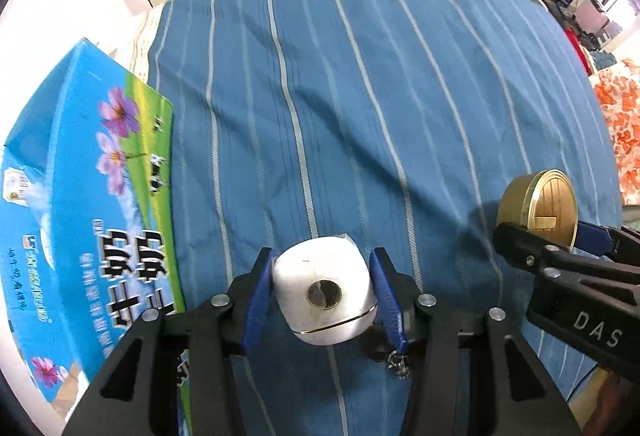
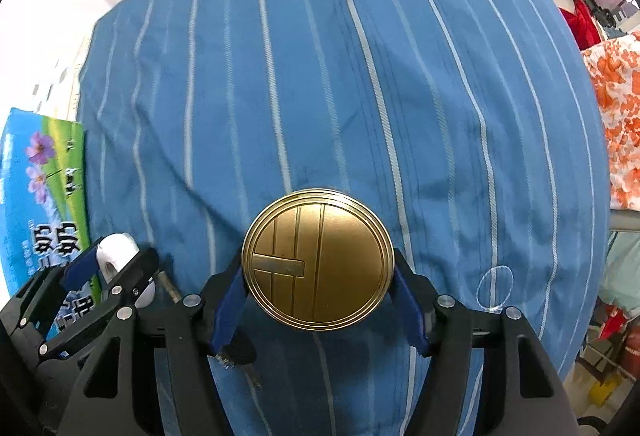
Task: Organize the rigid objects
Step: 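Carry the gold tin and earbud case with both tools over the cardboard box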
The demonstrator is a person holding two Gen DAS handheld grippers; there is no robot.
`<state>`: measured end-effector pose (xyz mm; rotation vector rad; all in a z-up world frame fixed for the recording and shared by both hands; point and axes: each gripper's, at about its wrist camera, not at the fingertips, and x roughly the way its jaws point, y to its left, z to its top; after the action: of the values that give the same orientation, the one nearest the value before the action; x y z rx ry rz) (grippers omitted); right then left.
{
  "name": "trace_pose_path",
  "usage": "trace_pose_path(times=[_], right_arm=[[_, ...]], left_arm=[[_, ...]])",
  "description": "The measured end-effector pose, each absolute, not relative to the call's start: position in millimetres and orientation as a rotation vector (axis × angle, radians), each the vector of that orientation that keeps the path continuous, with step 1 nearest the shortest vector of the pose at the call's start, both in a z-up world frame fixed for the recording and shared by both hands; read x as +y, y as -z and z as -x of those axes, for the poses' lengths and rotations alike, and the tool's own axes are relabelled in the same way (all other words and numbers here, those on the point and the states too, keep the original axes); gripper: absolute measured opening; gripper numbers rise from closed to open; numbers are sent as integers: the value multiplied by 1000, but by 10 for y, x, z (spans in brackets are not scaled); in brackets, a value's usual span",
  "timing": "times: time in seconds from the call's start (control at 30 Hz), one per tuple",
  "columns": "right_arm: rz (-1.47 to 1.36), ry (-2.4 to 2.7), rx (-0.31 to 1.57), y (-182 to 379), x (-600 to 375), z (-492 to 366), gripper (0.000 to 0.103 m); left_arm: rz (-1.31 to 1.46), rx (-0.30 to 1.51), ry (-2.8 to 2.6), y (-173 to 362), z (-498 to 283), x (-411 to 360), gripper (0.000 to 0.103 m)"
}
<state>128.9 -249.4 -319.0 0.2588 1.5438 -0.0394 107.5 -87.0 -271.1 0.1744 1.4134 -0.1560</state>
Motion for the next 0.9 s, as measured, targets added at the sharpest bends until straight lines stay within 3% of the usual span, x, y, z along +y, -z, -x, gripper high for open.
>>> trace_pose_path(times=[0.37, 0.9], right_arm=[[-250, 2, 1452, 2660, -2281, -962, 68], [-281, -162, 1345, 1788, -1631, -768, 68]], left_arm=[[-153, 1286, 148, 1981, -885, -558, 45], [-57, 1162, 71, 1205, -501, 558, 45]])
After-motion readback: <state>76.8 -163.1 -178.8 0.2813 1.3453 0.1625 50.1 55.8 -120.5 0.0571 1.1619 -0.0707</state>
